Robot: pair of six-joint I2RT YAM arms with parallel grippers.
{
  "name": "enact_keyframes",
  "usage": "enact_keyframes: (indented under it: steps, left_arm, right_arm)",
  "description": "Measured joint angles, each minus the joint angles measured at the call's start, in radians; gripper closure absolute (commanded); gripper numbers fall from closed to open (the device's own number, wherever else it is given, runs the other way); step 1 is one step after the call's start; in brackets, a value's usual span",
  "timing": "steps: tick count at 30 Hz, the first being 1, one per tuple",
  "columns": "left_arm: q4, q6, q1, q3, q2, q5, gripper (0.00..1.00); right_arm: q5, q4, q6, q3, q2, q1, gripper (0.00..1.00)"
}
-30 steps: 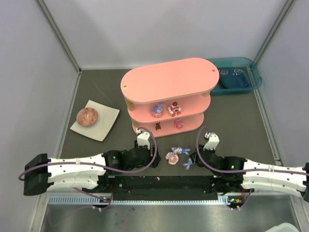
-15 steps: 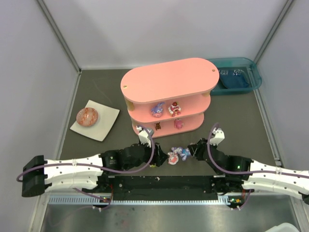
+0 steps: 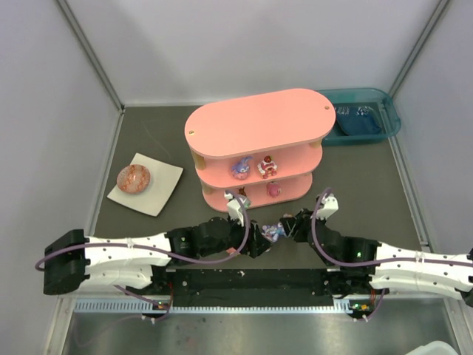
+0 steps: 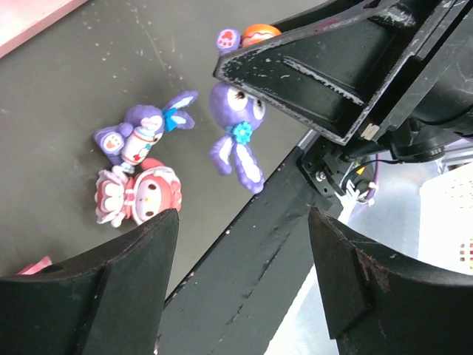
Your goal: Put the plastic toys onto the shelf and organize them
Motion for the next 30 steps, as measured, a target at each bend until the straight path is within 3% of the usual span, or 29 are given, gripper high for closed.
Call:
enact_keyframes:
  steps: [6,15,23,30]
  left_arm:
    - [0.05,0.004,0.0,0.026,0.045,0.045,0.25]
    - [0.106,0.004,0.001,0.034,0.1,0.08,0.39]
    - [0.132,0.0,0.004,0.034,0.116,0.083,0.46]
    - [0.153,-0.003,0.01,0.034,0.117,0.079,0.62]
  right_arm:
    - [0.003,0.036,-0.013,0.001,-0.001,0.008,1.0]
    - [0.004,0.06,-0.022,0.001,-0.022,0.015,1.0]
    - [-0.001,0.061,-0.022,0.001,-0.053,0.022,1.0]
    - [-0.009,0.06,-0.022,0.001,-0.082,0.027,1.0]
